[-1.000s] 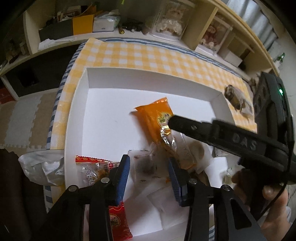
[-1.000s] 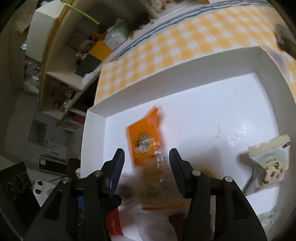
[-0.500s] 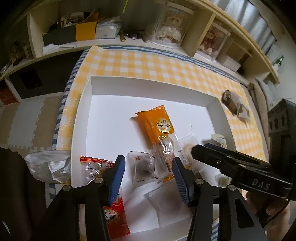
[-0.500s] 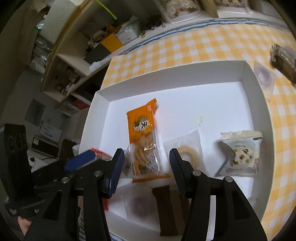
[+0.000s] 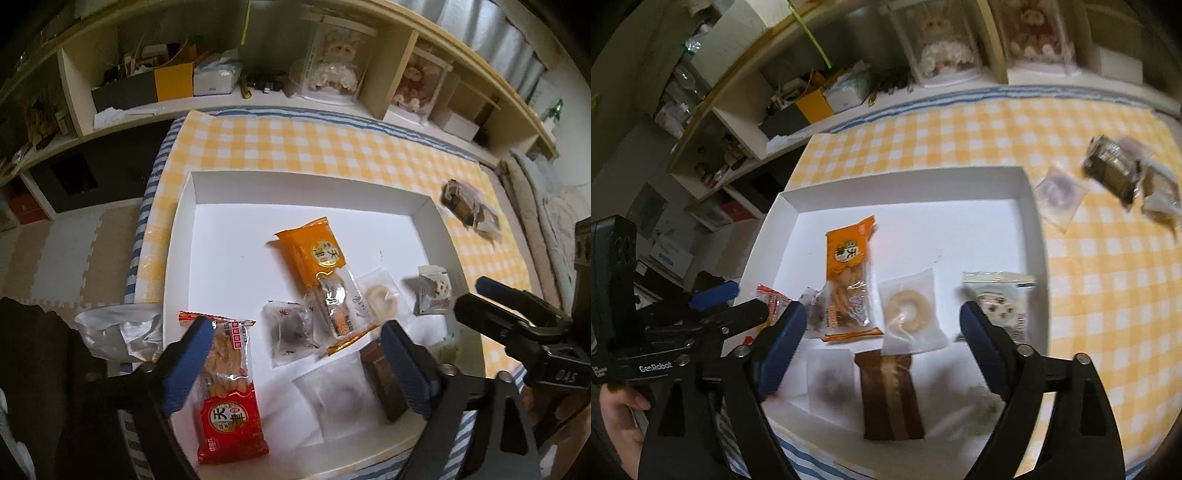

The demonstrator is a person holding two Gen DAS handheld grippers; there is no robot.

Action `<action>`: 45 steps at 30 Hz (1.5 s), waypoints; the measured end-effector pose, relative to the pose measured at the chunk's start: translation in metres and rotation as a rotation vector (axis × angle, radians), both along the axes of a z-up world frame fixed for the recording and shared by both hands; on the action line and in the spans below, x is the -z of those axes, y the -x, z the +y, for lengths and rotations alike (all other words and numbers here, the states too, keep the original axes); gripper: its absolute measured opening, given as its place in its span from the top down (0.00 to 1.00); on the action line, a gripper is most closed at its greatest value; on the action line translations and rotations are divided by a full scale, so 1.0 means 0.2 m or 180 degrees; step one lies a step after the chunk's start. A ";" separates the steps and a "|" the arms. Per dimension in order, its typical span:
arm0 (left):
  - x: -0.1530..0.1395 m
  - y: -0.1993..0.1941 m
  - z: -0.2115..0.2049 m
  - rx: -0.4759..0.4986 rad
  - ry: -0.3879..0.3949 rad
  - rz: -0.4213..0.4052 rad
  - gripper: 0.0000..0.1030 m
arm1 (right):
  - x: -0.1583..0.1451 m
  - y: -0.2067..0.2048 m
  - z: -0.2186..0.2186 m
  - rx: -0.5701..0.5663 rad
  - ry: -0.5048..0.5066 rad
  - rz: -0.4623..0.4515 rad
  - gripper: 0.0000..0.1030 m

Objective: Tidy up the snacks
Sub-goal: 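Withdraw both tools from the tray toward the remaining snacks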

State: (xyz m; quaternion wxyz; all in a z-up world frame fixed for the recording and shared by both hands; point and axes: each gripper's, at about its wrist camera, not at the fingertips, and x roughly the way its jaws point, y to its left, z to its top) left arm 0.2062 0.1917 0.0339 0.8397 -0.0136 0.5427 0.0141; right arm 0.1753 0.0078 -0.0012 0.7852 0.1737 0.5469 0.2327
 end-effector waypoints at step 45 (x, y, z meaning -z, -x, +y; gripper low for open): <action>-0.40 -0.01 -0.55 0.0480 0.0439 -0.0987 0.00 | -0.47 -0.03 -0.88 0.0567 0.0811 -0.0933 0.00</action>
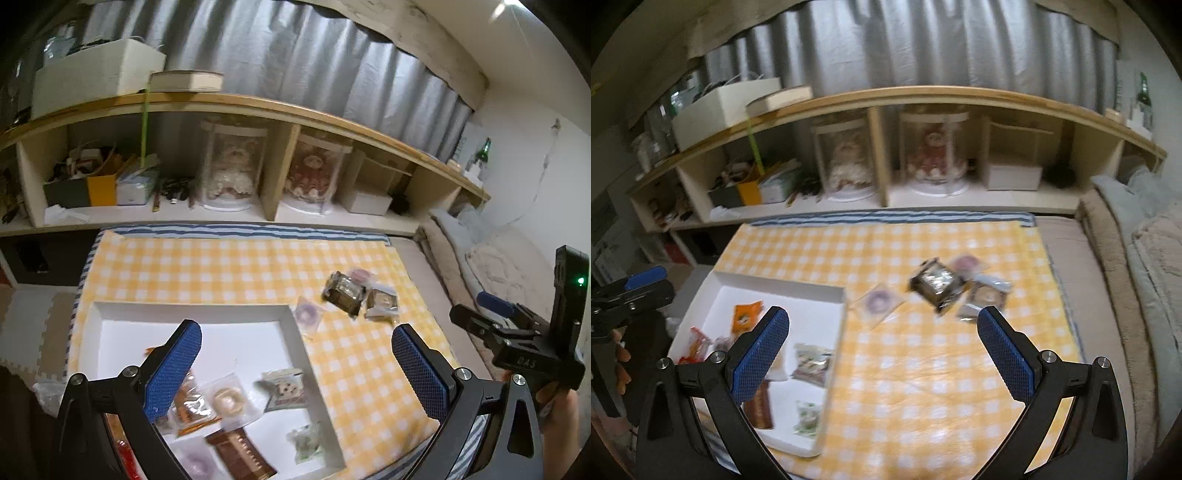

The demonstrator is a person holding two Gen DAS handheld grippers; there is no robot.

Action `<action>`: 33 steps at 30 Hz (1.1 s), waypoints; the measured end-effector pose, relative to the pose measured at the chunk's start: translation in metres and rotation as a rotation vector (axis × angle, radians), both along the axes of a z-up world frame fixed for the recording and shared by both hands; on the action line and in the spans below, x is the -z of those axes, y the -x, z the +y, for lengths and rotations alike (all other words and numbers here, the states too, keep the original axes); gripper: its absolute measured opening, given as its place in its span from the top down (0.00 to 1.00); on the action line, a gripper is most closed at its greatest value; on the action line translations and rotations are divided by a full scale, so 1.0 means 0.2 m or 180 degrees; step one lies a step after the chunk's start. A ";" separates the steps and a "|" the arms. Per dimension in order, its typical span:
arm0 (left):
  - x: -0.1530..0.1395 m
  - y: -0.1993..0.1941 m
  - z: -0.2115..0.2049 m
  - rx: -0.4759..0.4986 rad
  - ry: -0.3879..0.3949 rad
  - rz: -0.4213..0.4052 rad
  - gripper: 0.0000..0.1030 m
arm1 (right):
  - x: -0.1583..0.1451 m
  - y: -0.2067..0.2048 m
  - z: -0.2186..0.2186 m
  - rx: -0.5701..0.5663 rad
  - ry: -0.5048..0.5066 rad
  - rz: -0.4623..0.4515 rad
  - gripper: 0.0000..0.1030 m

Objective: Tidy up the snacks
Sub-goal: 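Withdraw both tools from the tray toward the remaining snacks, then grasp the clear purple-ring packet with the left tool while the right tool grasps the round mooncake packet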

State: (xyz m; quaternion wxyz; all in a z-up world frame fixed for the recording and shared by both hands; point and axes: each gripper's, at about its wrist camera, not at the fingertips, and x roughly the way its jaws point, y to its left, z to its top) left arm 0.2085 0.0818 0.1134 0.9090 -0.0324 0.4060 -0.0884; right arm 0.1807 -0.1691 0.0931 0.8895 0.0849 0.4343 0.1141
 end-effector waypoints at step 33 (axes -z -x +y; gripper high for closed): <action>1.23 -1.42 -0.83 0.0911 -0.1620 0.1385 0.00 | 0.92 -0.66 -0.55 0.0837 -0.0266 0.0762 0.00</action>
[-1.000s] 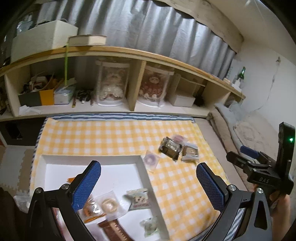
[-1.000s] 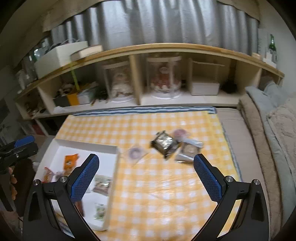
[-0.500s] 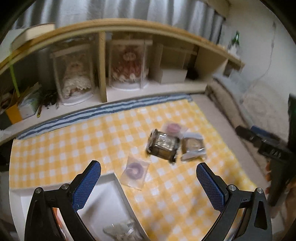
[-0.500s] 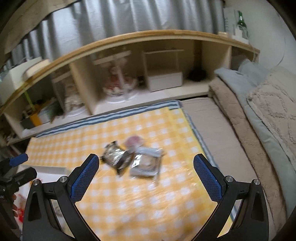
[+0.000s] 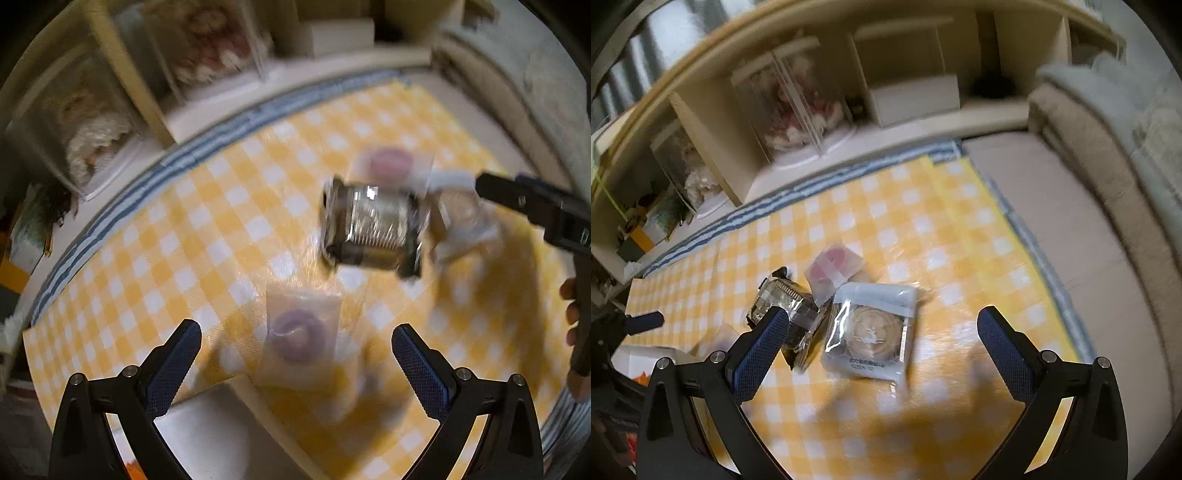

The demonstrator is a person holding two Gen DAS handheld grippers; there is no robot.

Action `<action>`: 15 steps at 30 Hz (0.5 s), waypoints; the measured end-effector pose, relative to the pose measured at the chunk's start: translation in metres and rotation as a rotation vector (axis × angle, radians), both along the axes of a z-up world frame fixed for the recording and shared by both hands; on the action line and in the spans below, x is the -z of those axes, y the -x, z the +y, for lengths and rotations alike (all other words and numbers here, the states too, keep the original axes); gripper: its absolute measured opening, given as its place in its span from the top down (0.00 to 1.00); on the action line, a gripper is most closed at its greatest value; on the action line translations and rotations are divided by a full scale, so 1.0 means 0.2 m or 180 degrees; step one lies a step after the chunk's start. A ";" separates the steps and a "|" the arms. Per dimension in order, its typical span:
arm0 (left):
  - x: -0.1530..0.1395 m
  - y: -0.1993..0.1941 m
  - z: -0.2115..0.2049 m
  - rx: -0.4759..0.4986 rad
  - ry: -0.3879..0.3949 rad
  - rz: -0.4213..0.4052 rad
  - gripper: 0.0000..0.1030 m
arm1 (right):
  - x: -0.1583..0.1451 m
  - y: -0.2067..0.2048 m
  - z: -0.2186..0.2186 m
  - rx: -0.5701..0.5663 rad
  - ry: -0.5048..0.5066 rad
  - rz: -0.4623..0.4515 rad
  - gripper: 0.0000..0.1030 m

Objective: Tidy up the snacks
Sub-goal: 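Grasp the clear purple-ring packet with the left tool while the right tool grasps the round mooncake packet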

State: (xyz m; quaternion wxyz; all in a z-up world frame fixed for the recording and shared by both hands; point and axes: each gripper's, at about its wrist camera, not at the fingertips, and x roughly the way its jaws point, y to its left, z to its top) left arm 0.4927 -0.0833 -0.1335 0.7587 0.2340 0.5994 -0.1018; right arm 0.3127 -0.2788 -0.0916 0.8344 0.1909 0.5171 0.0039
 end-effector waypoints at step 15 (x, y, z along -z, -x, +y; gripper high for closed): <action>0.39 -0.19 -0.10 -0.0103 -0.0317 0.0532 0.30 | 0.30 -0.06 0.08 0.0129 -0.0108 0.0428 0.08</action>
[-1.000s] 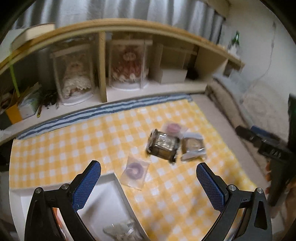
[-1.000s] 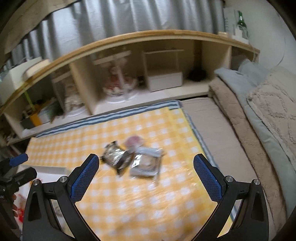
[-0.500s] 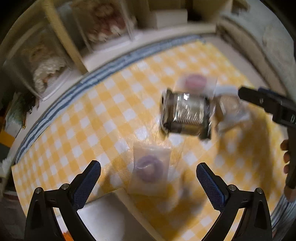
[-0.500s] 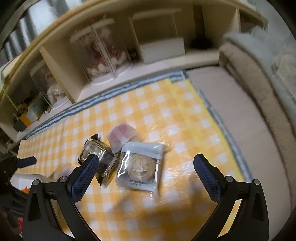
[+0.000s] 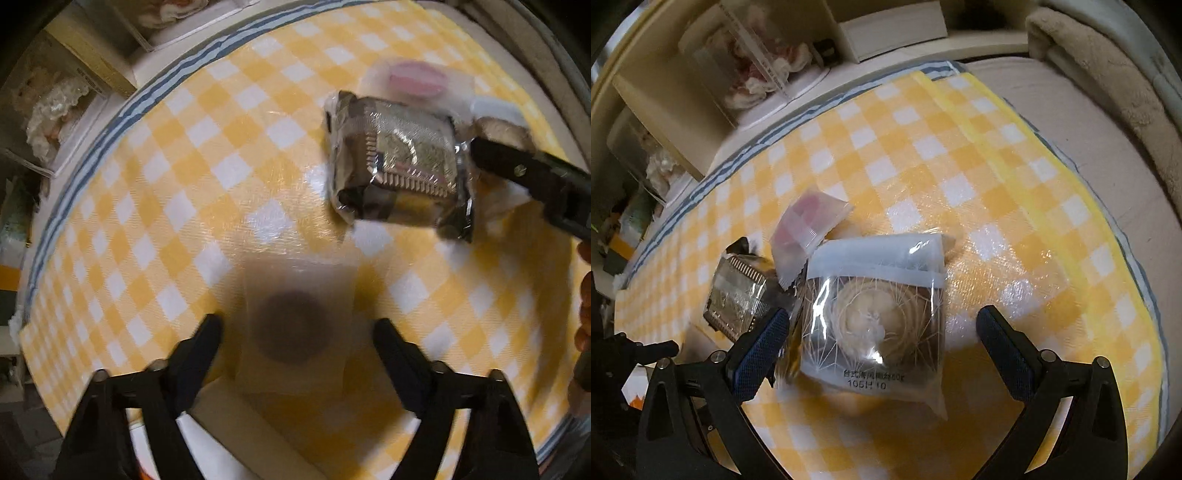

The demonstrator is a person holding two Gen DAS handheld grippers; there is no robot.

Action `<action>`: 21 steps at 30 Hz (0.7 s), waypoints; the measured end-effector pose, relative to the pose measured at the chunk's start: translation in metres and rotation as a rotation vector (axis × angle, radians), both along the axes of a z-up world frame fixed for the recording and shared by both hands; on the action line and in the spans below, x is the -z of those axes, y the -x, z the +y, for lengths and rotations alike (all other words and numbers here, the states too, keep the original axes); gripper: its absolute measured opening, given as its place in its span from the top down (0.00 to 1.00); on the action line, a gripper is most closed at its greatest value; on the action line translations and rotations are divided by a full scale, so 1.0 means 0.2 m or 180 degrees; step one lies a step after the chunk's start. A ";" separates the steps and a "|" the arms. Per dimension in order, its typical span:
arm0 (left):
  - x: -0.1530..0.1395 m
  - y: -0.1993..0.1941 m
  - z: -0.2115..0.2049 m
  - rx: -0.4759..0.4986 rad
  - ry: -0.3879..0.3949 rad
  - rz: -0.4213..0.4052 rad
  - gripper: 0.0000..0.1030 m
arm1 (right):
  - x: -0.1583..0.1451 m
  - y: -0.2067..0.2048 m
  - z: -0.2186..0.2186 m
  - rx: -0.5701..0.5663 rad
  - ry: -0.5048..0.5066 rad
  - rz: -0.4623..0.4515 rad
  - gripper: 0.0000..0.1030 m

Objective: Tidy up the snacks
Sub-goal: 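Grasp the clear purple-ring packet with the left tool while the right tool grasps the round mooncake packet, then lift both held packets and carry them over the white tray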

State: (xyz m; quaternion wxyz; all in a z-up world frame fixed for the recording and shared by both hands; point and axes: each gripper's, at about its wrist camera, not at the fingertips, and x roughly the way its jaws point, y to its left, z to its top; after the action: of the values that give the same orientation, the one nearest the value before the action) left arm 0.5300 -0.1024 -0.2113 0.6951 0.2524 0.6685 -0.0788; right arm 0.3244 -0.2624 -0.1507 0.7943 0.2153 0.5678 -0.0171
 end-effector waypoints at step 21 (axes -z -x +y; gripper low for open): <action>-0.14 0.17 -0.07 -0.0239 0.0663 -0.0538 0.54 | -0.17 0.15 -0.08 -0.0169 -0.0062 -0.0011 0.36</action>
State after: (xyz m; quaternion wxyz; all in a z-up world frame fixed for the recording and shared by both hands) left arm 0.4954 -0.1155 -0.1825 0.7738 0.1595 0.6048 -0.1001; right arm 0.2940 -0.2788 -0.1169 0.7934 0.2078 0.5721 0.0099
